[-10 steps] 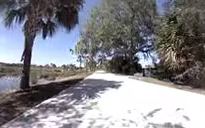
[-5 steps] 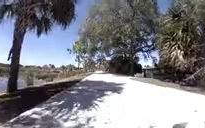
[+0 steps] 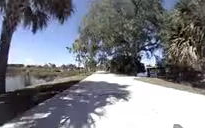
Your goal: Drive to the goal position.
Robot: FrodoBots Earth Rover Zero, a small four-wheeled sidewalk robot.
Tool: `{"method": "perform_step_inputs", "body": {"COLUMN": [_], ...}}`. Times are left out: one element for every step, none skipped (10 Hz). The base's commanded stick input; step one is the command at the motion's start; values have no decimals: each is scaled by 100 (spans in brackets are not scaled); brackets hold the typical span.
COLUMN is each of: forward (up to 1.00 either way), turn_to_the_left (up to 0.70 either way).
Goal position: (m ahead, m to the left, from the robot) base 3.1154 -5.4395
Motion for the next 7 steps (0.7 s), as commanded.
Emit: {"method": "perform_step_inputs", "body": {"forward": [100,100,100,100,100,100,100], "turn_to_the_left": [0,-9,-18,-28,-37,-6,0]}}
